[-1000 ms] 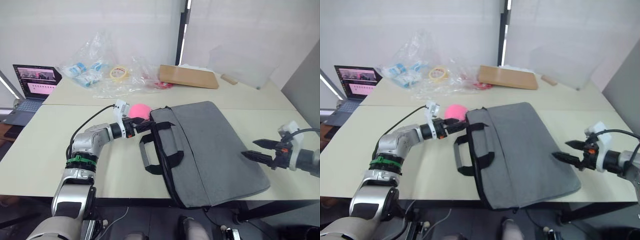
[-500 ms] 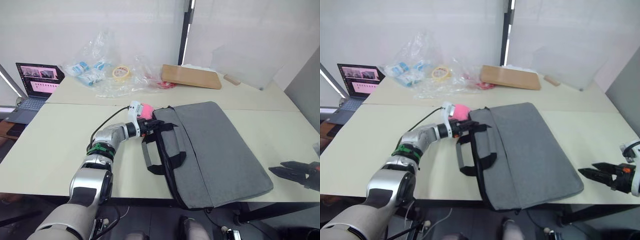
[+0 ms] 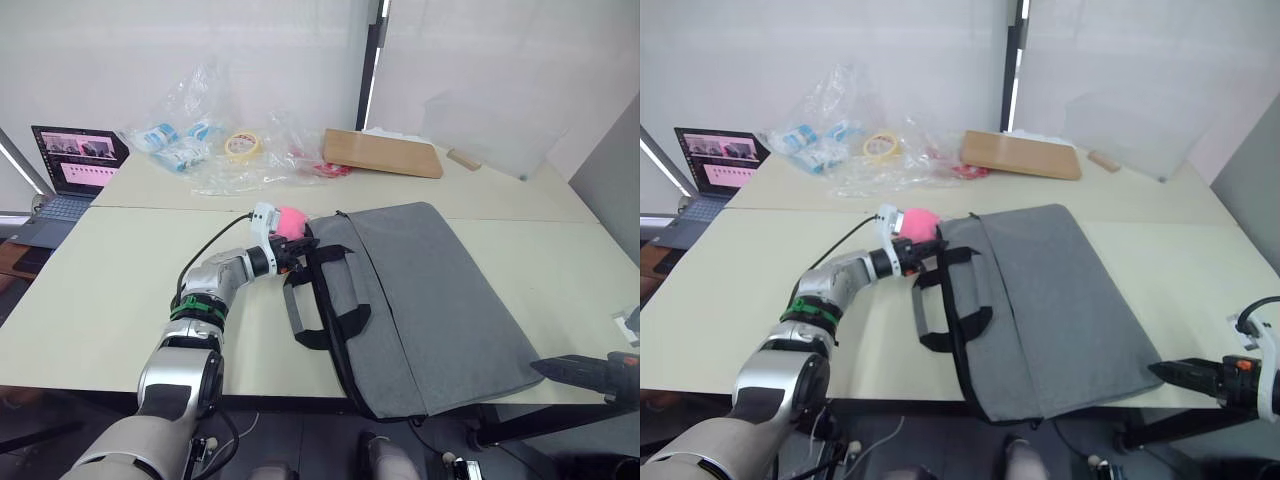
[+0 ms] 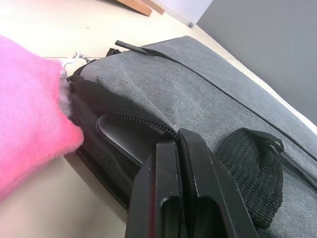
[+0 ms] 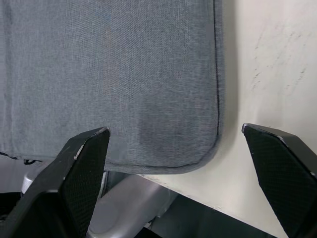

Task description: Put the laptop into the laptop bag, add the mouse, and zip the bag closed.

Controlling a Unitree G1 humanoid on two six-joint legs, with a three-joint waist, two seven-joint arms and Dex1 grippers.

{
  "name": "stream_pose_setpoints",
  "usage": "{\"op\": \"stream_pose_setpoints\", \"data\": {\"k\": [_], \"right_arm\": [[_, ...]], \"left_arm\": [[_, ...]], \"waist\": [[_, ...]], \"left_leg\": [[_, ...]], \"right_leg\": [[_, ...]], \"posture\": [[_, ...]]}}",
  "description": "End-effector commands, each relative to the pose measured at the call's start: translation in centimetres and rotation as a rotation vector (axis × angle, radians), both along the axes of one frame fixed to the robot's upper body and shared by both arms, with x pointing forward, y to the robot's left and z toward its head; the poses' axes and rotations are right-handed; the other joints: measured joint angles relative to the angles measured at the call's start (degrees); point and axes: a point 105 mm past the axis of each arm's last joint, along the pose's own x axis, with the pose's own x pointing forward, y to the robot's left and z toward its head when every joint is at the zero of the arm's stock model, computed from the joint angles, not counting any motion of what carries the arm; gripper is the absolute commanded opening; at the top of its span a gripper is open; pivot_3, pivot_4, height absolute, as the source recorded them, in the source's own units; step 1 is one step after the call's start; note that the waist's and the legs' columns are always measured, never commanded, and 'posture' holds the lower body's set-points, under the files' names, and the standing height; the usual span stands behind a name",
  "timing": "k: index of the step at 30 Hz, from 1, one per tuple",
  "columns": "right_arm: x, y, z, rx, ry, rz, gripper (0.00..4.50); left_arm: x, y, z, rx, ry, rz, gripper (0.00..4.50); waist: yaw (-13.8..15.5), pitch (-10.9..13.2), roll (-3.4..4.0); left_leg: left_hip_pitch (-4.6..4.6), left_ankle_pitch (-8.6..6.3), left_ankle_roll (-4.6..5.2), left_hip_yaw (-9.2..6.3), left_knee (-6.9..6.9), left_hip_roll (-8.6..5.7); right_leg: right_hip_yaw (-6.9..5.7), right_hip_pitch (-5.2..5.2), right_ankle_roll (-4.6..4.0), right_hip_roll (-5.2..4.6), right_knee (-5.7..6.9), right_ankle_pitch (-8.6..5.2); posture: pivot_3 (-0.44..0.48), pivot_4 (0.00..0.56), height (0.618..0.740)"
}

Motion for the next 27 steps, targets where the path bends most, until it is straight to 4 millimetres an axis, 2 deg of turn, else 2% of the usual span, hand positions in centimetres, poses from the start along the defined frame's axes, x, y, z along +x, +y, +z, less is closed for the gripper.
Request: {"op": "stream_pose_setpoints", "data": {"k": [1, 9, 12, 18, 20, 23, 27], "right_arm": [[0.3, 0.5, 0.6, 0.028, -0.005, 0.004, 4.50], [0.0, 0.8, -0.1, 0.027, 0.025, 0.017, 4.50], [-0.1, 1.2, -0.3, 0.031, 0.023, 0.031, 3.77], [0.3, 1.1, 0.0, 0.044, 0.007, 0.024, 1.72], [0.7, 1.1, 0.2, 0.051, -0.014, 0.015, 0.95], [1.6, 0.8, 0.5, 0.051, -0.055, -0.006, 0.03], [4.6, -0.4, 1.2, 0.009, -0.180, -0.105, 0.03]], "left_arm": [[-0.1, -0.2, 1.2, 0.006, -0.059, -0.008, 0.04], [-0.4, -0.3, 1.4, 0.007, -0.067, -0.008, 0.04], [-0.4, -0.4, 1.4, 0.005, -0.068, -0.006, 0.00], [-0.4, -0.5, 1.4, 0.004, -0.071, -0.006, 0.00], [-0.4, -0.4, 1.4, 0.006, -0.072, -0.003, 0.00], [-0.5, -0.1, 1.2, 0.013, -0.074, -0.001, 0.00], [-1.5, 1.1, 1.1, 0.037, -0.084, 0.000, 0.00]], "waist": [[0.0, 0.0, 0.00], [0.0, 0.0, 0.01], [0.0, 0.0, 0.00], [0.0, 0.0, 0.01], [-0.1, 0.0, 0.01], [-0.4, 0.0, 0.01], [-1.5, 0.0, 0.01]], "left_leg": [[0.00, 0.00, 0.00, 0.00, 0.00, 0.00], [0.02, 0.01, -0.03, 0.01, 0.00, -0.01], [0.02, 0.01, -0.04, 0.01, 0.01, -0.01], [0.02, 0.03, -0.07, 0.02, 0.01, -0.01], [0.02, 0.03, -0.07, 0.03, 0.01, -0.01], [0.03, 0.03, -0.07, 0.05, 0.02, -0.01], [0.05, 0.03, -0.08, 0.13, 0.08, 0.02]], "right_leg": [[0.00, 0.00, 0.00, 0.00, 0.00, 0.00], [-0.01, -0.01, 0.00, 0.00, 0.00, 0.00], [-0.02, -0.01, 0.01, 0.00, 0.00, 0.00], [-0.01, -0.01, 0.01, 0.01, 0.03, 0.00], [0.00, -0.01, 0.01, 0.01, 0.03, 0.00], [0.02, -0.01, 0.00, 0.00, 0.04, 0.01], [0.14, -0.01, -0.01, 0.00, 0.06, 0.06]], "posture": [[0.000, 0.150, 0.740], [0.000, 0.150, 0.740], [0.000, 0.150, 0.740], [0.000, 0.150, 0.740], [0.000, 0.150, 0.740], [0.000, 0.150, 0.740], [0.000, 0.150, 0.740]]}}
